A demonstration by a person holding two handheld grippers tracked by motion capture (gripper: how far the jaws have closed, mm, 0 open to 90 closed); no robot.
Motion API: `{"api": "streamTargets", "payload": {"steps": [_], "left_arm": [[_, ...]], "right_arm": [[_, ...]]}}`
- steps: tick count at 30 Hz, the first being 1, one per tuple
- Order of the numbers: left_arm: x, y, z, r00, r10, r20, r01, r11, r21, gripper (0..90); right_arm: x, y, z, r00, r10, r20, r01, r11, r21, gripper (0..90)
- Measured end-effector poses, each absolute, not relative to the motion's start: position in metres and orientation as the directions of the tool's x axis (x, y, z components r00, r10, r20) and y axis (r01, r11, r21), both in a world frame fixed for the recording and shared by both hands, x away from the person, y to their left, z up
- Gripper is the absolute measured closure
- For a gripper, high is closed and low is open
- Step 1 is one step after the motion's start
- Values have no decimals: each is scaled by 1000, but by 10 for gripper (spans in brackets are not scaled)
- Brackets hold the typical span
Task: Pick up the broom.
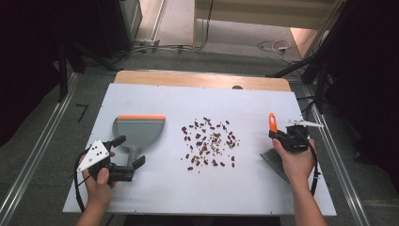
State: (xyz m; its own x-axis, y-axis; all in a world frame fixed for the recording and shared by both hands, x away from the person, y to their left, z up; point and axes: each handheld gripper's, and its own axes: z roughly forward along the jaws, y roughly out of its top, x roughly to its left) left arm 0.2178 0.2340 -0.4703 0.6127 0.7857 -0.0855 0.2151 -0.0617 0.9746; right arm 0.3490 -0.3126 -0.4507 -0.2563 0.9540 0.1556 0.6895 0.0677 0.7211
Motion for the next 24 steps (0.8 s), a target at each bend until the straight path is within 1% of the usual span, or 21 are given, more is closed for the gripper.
{"api": "streamTargets", "payload": {"steps": [1, 3, 5, 6, 8, 9, 11, 12, 14, 18, 19, 22, 23, 24], "left_arm": [[218, 234, -470, 613, 786, -86, 215, -62, 975, 1], [217, 234, -470, 613, 785, -83, 213, -64, 975, 1], [217, 233, -470, 619, 781, -82, 208, -62, 976, 1], [217, 233, -469, 626, 776, -82, 204, -61, 977, 1], [216, 231, -469, 632, 772, -74, 197, -67, 978, 1], [216, 231, -469, 632, 772, -74, 197, -67, 978, 1], [215, 228, -468, 640, 765, -69, 193, -72, 979, 0], [215, 228, -468, 640, 765, -69, 193, -72, 979, 1], [214, 224, -466, 650, 757, -58, 181, -81, 980, 1], [211, 222, -463, 664, 746, -44, 165, -89, 982, 1], [210, 221, -462, 667, 744, -43, 160, -86, 983, 1], [208, 221, -459, 671, 740, -47, 149, -73, 986, 1], [208, 220, -458, 673, 738, -46, 145, -71, 987, 1], [208, 219, -458, 674, 737, -44, 141, -70, 987, 1]], "right_arm": [[349, -313, -451, -256, 954, 156, 689, 68, 721, 666], [337, -318, -447, -261, 950, 172, 637, 35, 770, 666], [330, -321, -444, -281, 940, 195, 600, 13, 800, 666], [327, -323, -443, -275, 940, 201, 580, -4, 814, 666], [321, -327, -440, -311, 924, 224, 540, -22, 841, 666], [317, -328, -439, -303, 927, 222, 521, -35, 853, 667], [311, -330, -438, -317, 921, 228, 484, -50, 874, 667], [311, -330, -438, -317, 921, 228, 484, -50, 874, 667], [306, -332, -436, -341, 910, 235, 454, -60, 889, 667], [300, -333, -435, -341, 910, 235, 427, -73, 901, 667], [297, -334, -433, -355, 903, 240, 412, -80, 908, 667], [293, -333, -430, -352, 903, 246, 394, -95, 914, 667], [289, -333, -425, -358, 901, 245, 367, -105, 924, 668], [287, -332, -422, -368, 897, 247, 361, -107, 927, 668]]}}
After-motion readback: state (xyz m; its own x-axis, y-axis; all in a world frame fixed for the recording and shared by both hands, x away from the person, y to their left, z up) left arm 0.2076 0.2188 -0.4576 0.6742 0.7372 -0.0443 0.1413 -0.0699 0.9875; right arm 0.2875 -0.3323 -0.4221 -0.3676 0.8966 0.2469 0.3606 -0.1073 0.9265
